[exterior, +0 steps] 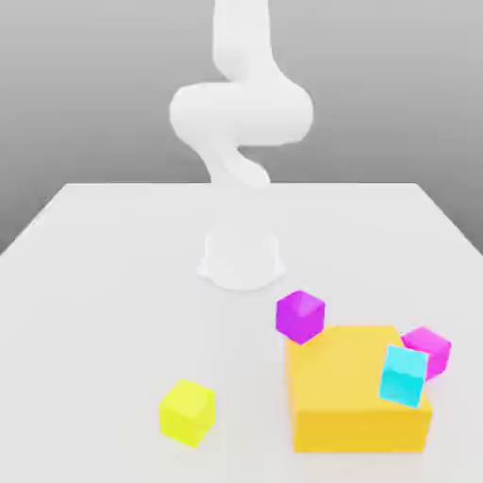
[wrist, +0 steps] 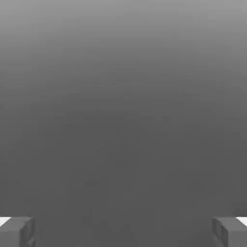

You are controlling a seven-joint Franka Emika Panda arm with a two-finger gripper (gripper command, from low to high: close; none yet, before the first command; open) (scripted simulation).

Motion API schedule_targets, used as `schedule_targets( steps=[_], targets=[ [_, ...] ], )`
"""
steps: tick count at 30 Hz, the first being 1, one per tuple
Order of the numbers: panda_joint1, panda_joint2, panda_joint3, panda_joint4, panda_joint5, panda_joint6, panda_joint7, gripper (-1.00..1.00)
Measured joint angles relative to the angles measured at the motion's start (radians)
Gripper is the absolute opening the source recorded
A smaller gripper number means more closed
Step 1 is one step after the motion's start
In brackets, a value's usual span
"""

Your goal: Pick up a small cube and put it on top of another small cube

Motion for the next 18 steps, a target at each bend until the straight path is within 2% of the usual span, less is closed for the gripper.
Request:
schedule_targets(
  steps=[18],
  targets=[
    [0.416, 0.517, 0.041, -0.239, 0.005, 0.290, -0.798, 0.00]
  ],
)
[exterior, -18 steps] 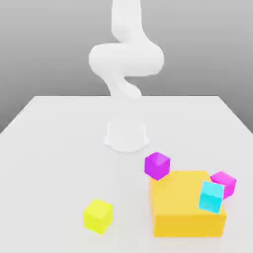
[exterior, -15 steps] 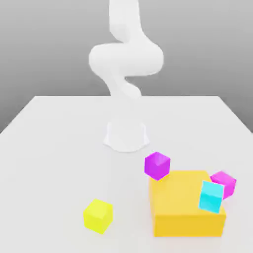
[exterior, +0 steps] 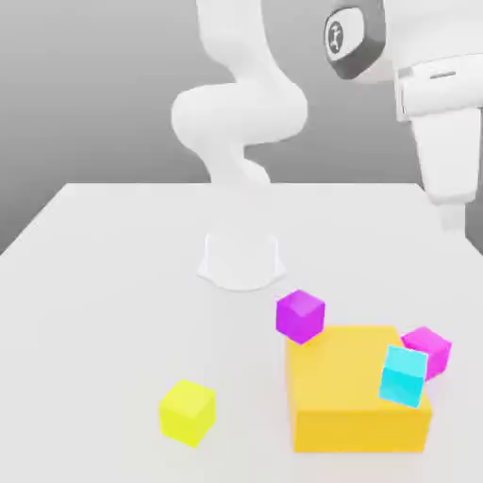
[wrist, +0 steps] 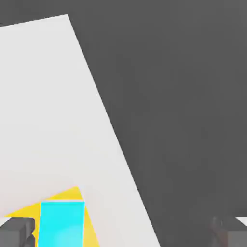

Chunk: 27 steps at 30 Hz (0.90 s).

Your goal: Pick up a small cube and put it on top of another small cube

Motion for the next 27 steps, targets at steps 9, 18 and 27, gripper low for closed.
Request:
schedule_targets(
  steps=[9, 18, 27],
  targets=[
    [0.167, 0.257, 0.079, -0.118, -0.021, 0.143, -0.378, 0.00],
    [0.222, 0.521, 0.020, -0.098, -0.109, 0.349, -0.378, -1.00],
    [0.204, 0.431, 0.044, -0.115, -0.077, 0.273, -0.403, -1.00]
  ],
)
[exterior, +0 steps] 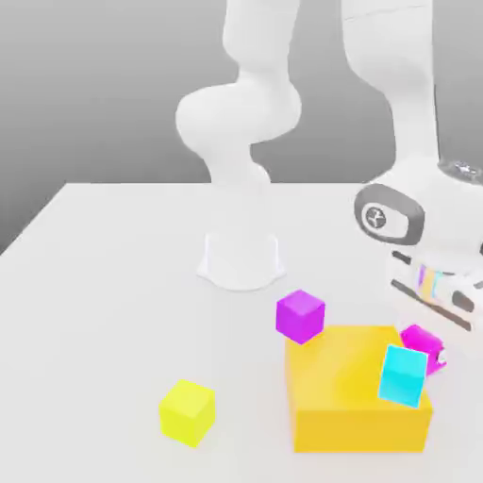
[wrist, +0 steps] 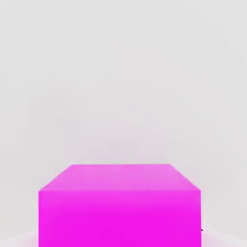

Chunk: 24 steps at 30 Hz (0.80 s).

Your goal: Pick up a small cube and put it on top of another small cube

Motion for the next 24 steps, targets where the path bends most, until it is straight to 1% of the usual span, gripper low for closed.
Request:
schedule_targets(
  steps=[3, 5, 7, 13, 22, 23, 24],
  targets=[
    [-0.011, -0.107, 0.018, -0.019, 0.039, -0.087, -0.026, -1.00],
    [-0.032, -0.179, 0.001, -0.039, 0.052, -0.139, -0.002, -1.00],
    [-0.024, -0.252, -0.022, -0.062, 0.055, -0.189, 0.040, -1.00],
    [-0.144, -0.469, -0.073, -0.130, 0.048, -0.336, 0.186, -1.00],
    [-0.325, -0.791, -0.115, -0.235, 0.049, -0.555, 0.399, -1.00],
    [-0.345, -0.823, -0.118, -0.246, 0.051, -0.575, 0.420, -1.00],
    [-0.355, -0.821, -0.119, -0.257, 0.052, -0.563, 0.430, -1.00]
  ],
)
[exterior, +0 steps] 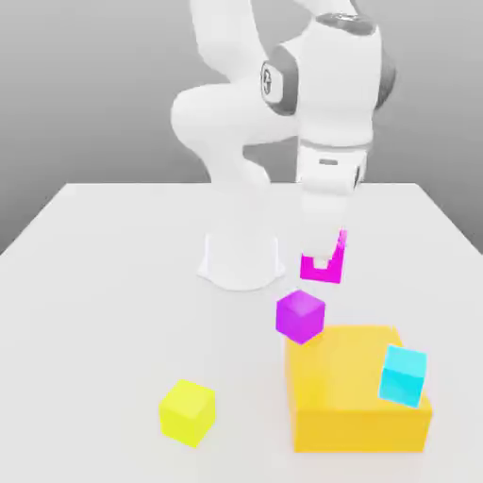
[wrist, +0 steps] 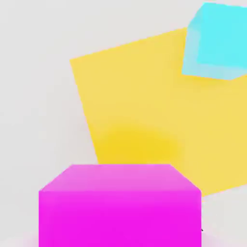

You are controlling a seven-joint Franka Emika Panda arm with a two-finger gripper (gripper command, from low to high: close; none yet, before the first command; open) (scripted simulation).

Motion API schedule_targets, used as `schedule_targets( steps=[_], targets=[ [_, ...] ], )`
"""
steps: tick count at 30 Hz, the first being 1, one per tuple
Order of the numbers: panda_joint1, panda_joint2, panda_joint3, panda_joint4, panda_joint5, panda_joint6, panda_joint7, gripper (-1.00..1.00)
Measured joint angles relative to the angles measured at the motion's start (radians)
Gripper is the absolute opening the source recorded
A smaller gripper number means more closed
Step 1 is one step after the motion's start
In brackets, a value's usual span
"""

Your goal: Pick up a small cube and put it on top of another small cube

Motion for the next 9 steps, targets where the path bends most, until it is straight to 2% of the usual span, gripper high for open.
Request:
schedule_targets(
  steps=[5, 6, 9],
  targets=[
    [-0.012, 0.136, -0.001, -0.050, 0.001, 0.186, 0.009, -1.00],
    [-0.013, 0.162, 0.000, -0.058, 0.000, 0.220, 0.009, 1.00],
    [-0.013, 0.162, 0.000, -0.058, 0.000, 0.220, 0.009, 1.00]
  ],
)
